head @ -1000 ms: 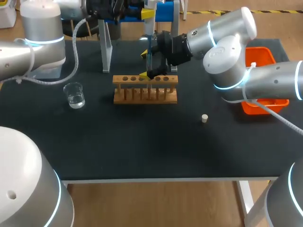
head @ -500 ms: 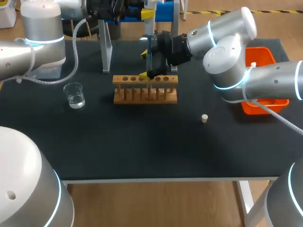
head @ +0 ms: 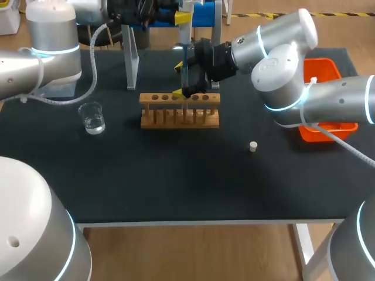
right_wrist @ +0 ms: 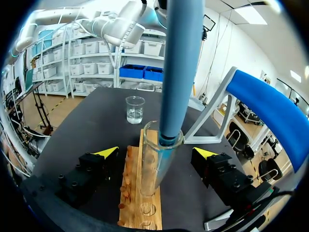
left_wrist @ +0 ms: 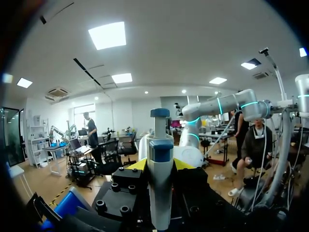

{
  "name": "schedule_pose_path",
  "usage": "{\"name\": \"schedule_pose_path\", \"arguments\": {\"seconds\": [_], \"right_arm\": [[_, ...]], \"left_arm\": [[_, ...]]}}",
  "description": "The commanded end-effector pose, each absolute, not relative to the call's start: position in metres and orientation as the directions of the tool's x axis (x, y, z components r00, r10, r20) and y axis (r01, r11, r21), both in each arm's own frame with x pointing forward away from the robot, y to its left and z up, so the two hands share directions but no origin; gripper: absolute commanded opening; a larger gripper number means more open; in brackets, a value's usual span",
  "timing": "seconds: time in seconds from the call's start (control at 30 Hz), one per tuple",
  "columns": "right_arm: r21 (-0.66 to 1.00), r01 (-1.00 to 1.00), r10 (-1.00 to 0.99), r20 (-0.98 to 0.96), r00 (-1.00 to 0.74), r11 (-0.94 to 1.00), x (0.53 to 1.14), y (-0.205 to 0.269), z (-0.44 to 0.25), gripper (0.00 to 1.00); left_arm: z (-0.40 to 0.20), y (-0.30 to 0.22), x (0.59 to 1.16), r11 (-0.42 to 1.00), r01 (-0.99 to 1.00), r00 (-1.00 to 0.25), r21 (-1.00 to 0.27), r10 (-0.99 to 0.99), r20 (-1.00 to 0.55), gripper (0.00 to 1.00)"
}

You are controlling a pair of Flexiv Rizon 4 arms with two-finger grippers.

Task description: Invert the test tube, pick up the pipette, mount the tip to pipette, aspirate from beaker and dispense into the tube, eject the tip, return the pipette, and cap with the stopper.

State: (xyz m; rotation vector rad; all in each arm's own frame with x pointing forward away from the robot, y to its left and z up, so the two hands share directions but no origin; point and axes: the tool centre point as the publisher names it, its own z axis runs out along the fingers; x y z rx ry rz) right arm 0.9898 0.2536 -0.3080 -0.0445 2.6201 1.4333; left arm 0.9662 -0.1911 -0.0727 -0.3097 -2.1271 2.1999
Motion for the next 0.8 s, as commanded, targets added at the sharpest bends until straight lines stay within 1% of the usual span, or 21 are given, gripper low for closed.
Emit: {"name": "schedule_pose_path", "arguments": {"seconds": [0.03,0.8], "right_arm": [[0.834,-0.1,0.048,-0.15,-0.988,0.542,0.9896,0.253,-0.3076,1.0],[0.834,-0.1,0.048,-0.15,-0.988,0.542,0.9896,0.253,-0.3076,1.0]], "left_arm": [[-0.0737,-0.1903,0.9689,-0.044,0.091,-0.976,-0.995,0.194,-0.098,0.0],[-0.0755,-0.1899,0.9697,-0.044,0.087,-0.976,-0.995,0.196,-0.094,0.0]]}}
